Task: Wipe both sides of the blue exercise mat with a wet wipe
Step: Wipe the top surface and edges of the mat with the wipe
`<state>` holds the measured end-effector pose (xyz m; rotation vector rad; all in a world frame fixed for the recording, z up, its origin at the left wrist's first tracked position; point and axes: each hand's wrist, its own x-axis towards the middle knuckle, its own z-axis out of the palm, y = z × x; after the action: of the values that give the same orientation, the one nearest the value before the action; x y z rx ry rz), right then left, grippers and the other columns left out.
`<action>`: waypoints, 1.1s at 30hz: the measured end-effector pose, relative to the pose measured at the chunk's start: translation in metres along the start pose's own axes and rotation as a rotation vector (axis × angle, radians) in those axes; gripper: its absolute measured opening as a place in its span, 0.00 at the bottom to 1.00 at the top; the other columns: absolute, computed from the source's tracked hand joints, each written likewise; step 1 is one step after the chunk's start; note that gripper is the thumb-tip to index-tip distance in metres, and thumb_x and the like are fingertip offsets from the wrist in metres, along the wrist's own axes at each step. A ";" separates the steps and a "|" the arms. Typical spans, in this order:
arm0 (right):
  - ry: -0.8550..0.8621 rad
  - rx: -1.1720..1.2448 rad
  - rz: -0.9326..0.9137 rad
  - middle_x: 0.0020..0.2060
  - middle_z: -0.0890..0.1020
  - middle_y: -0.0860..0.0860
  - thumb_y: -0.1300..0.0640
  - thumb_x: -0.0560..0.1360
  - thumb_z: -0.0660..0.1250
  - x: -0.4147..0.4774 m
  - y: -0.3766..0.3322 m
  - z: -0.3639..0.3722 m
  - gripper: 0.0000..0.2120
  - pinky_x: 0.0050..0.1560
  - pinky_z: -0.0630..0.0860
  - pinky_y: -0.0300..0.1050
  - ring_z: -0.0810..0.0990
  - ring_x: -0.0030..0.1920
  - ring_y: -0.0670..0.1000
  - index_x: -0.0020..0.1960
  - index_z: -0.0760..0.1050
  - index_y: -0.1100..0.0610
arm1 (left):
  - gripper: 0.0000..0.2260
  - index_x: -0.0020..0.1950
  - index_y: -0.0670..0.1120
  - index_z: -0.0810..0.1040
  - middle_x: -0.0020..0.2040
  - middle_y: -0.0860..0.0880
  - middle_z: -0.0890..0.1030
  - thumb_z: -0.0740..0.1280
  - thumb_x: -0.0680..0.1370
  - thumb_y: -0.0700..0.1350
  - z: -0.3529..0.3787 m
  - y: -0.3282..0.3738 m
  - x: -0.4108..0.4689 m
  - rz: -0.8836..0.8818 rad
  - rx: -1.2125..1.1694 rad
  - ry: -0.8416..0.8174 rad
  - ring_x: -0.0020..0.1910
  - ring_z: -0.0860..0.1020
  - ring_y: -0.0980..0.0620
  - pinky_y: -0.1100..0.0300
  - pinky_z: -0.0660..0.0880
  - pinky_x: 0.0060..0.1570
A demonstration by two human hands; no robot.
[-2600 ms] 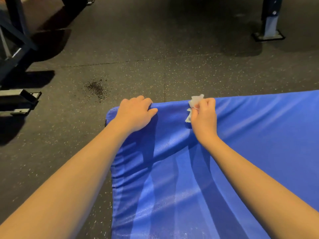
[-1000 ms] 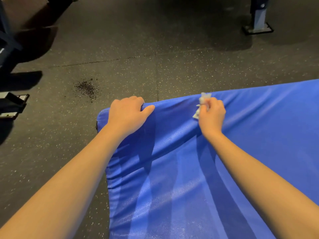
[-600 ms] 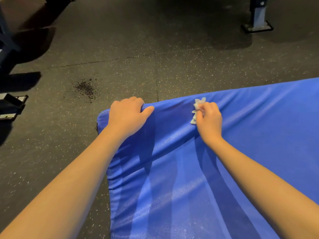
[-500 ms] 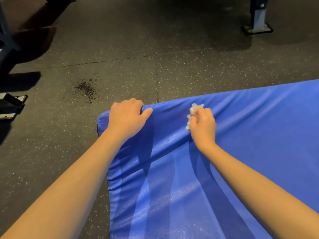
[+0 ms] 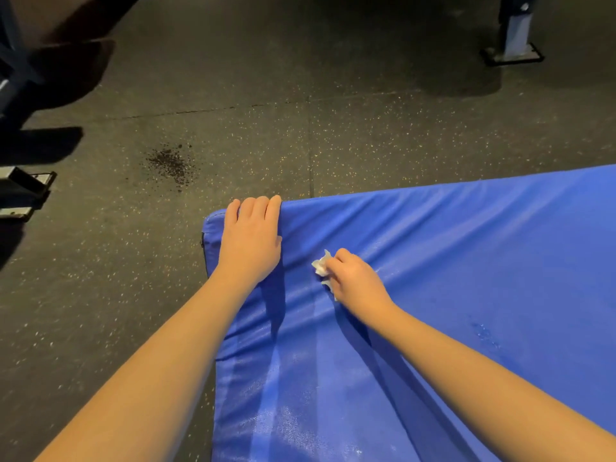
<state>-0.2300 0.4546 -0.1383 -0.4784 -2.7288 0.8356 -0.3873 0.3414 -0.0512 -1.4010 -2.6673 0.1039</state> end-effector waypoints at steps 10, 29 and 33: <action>-0.350 -0.088 -0.049 0.39 0.74 0.61 0.68 0.65 0.74 -0.008 -0.008 0.010 0.08 0.31 0.65 0.47 0.76 0.36 0.61 0.41 0.75 0.65 | 0.30 0.79 0.47 0.49 0.80 0.50 0.48 0.59 0.81 0.52 0.045 0.002 -0.039 -0.069 -0.084 -0.602 0.78 0.48 0.47 0.47 0.50 0.74; -0.100 -0.146 0.180 0.41 0.74 0.61 0.68 0.71 0.69 0.003 0.001 0.019 0.05 0.35 0.61 0.45 0.71 0.38 0.58 0.46 0.78 0.66 | 0.32 0.80 0.50 0.48 0.80 0.51 0.44 0.54 0.81 0.61 0.069 0.004 -0.107 -0.114 -0.164 -0.486 0.79 0.44 0.49 0.49 0.48 0.75; -0.464 -0.030 -0.266 0.38 0.74 0.59 0.68 0.67 0.71 -0.039 -0.035 0.025 0.07 0.32 0.64 0.43 0.74 0.35 0.57 0.44 0.78 0.63 | 0.32 0.75 0.45 0.67 0.77 0.47 0.62 0.49 0.78 0.62 0.076 0.002 -0.147 -0.132 -0.242 -0.495 0.75 0.63 0.44 0.44 0.67 0.67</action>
<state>-0.2106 0.3996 -0.1440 0.0933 -3.1261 0.9279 -0.3141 0.2208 -0.1386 -1.4091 -3.2673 0.1343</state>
